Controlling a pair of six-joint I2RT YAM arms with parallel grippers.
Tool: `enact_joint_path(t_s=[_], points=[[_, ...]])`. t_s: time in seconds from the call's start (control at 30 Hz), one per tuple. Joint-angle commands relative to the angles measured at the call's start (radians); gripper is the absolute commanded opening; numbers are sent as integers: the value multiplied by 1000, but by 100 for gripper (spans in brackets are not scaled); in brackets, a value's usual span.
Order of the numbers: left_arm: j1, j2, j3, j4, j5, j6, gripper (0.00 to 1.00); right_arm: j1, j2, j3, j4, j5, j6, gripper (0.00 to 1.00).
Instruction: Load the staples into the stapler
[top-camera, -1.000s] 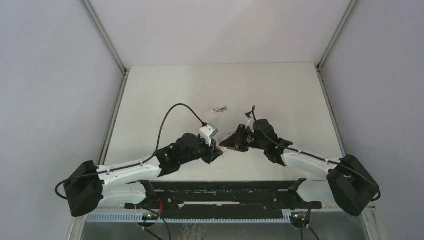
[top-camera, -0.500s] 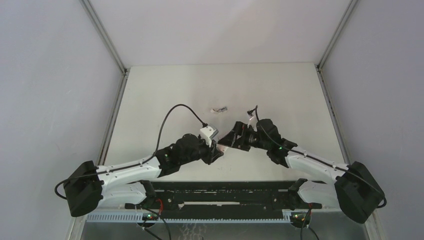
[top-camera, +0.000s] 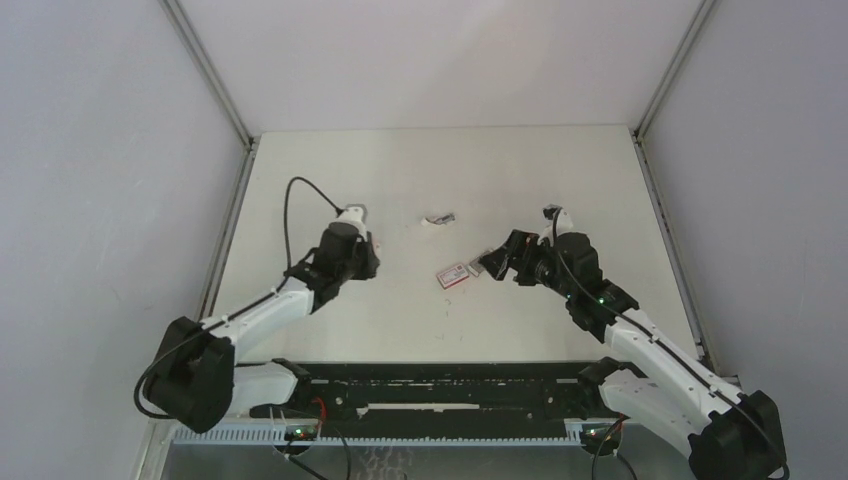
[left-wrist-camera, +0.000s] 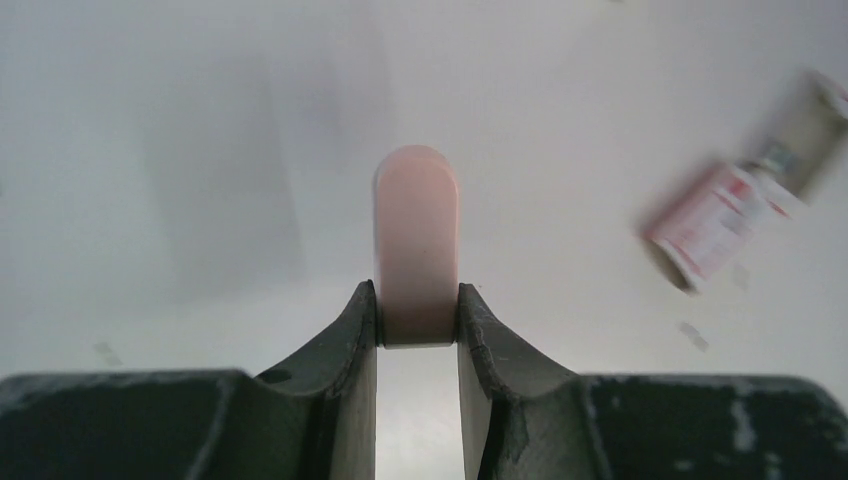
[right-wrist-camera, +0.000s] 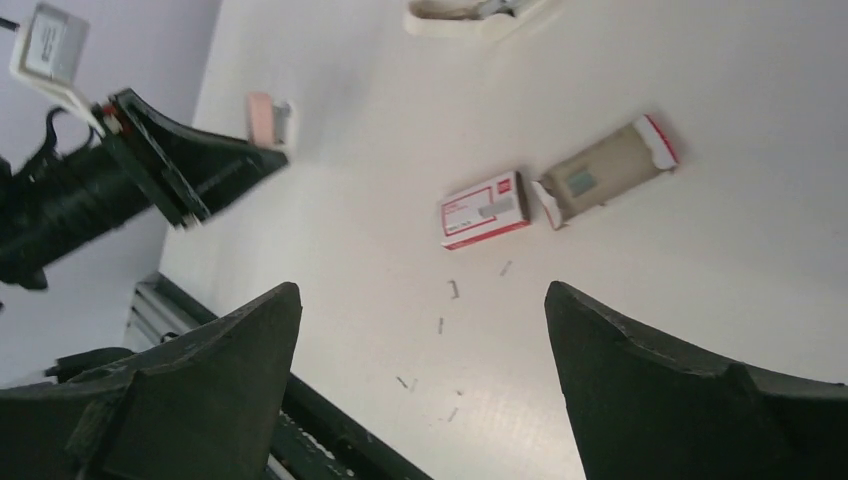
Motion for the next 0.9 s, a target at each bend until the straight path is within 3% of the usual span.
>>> enact_joint_path(t_s=[0.0, 0.1, 0.27, 0.3, 0.47, 0.63, 0.77, 0.87], points=[[209, 82, 59, -27, 7, -15, 0, -12, -20, 38, -70, 52, -87, 90], [292, 154, 105, -49, 0, 7, 0, -11, -18, 37, -76, 52, -95, 90], [326, 252, 165, -97, -28, 38, 0, -13, -15, 31, -67, 51, -96, 90], [328, 265, 170, -100, -28, 43, 3, -13, -13, 31, -68, 51, -98, 90], [332, 276, 174, -107, -25, 45, 39, -20, -9, 31, -71, 54, -110, 90], [330, 219, 181, -136, -49, 50, 68, -35, -20, 31, -77, 52, -122, 90], [323, 143, 172, -111, -43, 72, 75, -59, -41, 31, -83, 45, -140, 90], [296, 97, 157, -18, 86, 129, 75, -84, -57, 30, -85, 23, -167, 89]])
